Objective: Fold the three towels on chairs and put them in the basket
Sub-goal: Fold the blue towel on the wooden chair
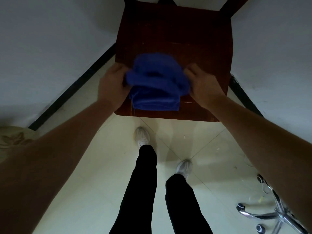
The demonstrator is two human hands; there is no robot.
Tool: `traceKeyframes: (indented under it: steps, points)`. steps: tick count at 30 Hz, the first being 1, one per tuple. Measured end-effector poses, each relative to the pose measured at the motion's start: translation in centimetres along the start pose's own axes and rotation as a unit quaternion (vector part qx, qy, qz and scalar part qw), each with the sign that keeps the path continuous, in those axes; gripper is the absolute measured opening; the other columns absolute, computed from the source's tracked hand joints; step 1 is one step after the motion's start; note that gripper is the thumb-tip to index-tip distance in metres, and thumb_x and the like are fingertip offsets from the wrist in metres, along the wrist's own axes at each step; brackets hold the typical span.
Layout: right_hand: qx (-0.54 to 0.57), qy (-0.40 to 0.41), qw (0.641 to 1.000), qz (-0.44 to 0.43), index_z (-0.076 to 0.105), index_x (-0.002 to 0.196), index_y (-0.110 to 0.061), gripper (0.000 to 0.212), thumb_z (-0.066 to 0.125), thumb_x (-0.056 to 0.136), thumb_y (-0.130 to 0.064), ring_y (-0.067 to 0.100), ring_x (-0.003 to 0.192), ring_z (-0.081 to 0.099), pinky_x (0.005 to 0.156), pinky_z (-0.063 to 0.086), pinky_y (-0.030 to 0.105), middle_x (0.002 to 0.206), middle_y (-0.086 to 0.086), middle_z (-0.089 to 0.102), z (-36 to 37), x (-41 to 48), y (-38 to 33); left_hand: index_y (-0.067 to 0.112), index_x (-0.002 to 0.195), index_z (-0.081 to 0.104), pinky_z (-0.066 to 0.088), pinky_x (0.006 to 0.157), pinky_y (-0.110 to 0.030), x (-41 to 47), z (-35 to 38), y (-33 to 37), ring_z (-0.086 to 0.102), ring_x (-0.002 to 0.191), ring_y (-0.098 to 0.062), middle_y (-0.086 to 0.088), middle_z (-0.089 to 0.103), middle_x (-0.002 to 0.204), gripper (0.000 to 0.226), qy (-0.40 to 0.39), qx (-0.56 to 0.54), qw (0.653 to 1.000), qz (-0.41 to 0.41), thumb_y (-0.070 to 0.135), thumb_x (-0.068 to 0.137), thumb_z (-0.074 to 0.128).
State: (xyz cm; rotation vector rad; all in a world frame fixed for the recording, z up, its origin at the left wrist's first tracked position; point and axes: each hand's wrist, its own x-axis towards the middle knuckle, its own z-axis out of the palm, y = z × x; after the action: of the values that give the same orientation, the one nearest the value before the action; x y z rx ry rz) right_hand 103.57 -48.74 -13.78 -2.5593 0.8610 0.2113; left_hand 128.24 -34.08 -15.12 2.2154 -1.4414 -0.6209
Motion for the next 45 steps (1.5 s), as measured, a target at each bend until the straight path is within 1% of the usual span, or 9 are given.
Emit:
traceKeyframes:
  steps: [3,6,12,18,24,29,36,40,45]
  points:
    - [-0.072,-0.042,0.992,-0.096,0.051,0.126,-0.011,0.041,0.067,0.088,-0.014,0.032,0.099,0.063,0.071,0.058,0.038,0.132,0.018,0.052,0.6,-1.1,0.8,0.002,0.106,0.066,0.056,0.069,-0.043,-2.1,0.7,-1.4,0.061,0.097,-0.039,-0.022,0.062,0.116,0.025,-0.027,0.071,0.989,0.126,0.004,0.083,0.057]
    - [-0.037,-0.070,0.994,-0.079,0.052,0.108,-0.018,0.024,0.045,0.091,-0.034,0.026,0.109,0.058,0.082,0.057,0.037,0.139,0.010,0.049,1.1,-1.7,0.7,0.003,0.109,0.068,0.057,0.073,-0.044,-3.3,1.0,-2.2,0.060,0.103,-0.041,-0.024,0.059,0.121,0.034,-0.052,0.089,0.986,0.130,0.015,0.087,0.044]
    - [0.173,0.090,0.967,0.162,0.058,0.100,-0.016,0.015,0.049,0.095,-0.007,0.006,0.082,0.054,0.068,0.040,0.011,0.120,0.003,0.054,2.3,-2.4,-0.1,0.007,0.107,0.061,0.048,0.075,-0.022,-3.1,1.1,0.8,0.052,0.089,-0.007,-0.011,0.058,0.113,0.022,0.058,-0.097,0.986,-0.121,0.003,0.090,0.048]
    - [0.237,0.082,0.949,0.192,0.050,0.124,-0.021,0.041,0.053,0.094,-0.049,0.012,0.085,0.061,0.069,0.050,0.025,0.110,-0.001,0.061,4.3,-3.1,-1.0,0.024,0.102,0.070,0.046,0.077,-0.027,-2.0,2.0,3.2,0.053,0.096,-0.015,-0.004,0.057,0.110,0.048,-0.016,-0.016,0.996,-0.086,0.066,0.078,0.066]
    - [0.291,0.064,0.914,0.274,0.054,0.125,-0.013,0.043,0.056,0.097,-0.046,0.017,0.086,0.065,0.068,0.048,0.024,0.095,-0.005,0.064,5.4,-2.8,-2.4,0.020,0.080,0.057,0.045,0.066,-0.024,-3.2,2.4,4.0,0.053,0.079,-0.015,0.001,0.055,0.089,0.011,0.068,-0.103,0.974,-0.190,0.027,0.081,0.065]
    - [0.298,0.048,0.905,0.299,0.053,0.126,-0.012,0.047,0.057,0.096,-0.049,0.014,0.082,0.056,0.058,0.036,0.011,0.100,-0.002,0.062,5.2,-2.1,-3.2,0.019,0.069,0.054,0.048,0.068,-0.033,-5.5,2.5,1.9,0.053,0.067,-0.015,0.001,0.057,0.071,0.019,0.009,-0.208,0.884,-0.419,0.025,0.086,0.062]
    - [0.292,0.029,0.895,0.335,0.054,0.117,-0.011,0.048,0.053,0.096,-0.054,0.019,0.082,0.056,0.057,0.037,0.022,0.098,0.001,0.060,5.0,-2.0,-3.5,0.020,0.093,0.055,0.045,0.068,-0.033,-5.9,2.4,2.9,0.057,0.078,-0.017,-0.003,0.060,0.091,0.011,0.072,-0.243,0.889,-0.382,0.020,0.094,0.044]
    - [0.285,0.037,0.890,0.354,0.055,0.112,-0.008,0.050,0.050,0.097,-0.056,0.021,0.081,0.057,0.066,0.039,0.027,0.096,0.004,0.060,5.5,-1.8,-4.2,0.018,0.115,0.051,0.049,0.075,-0.026,-3.9,2.7,4.6,0.059,0.088,-0.011,0.006,0.059,0.099,0.056,0.000,-0.278,0.880,-0.386,0.066,0.088,0.052]
    - [0.345,0.028,0.859,0.377,0.058,0.116,-0.006,0.053,0.052,0.096,-0.055,0.021,0.082,0.060,0.059,0.041,0.024,0.093,0.002,0.060,5.2,-1.6,-4.5,0.006,0.124,0.053,0.051,0.079,-0.029,-2.1,3.4,4.5,0.058,0.095,-0.017,0.000,0.057,0.106,0.075,-0.042,-0.237,0.876,-0.418,0.055,0.074,0.078]
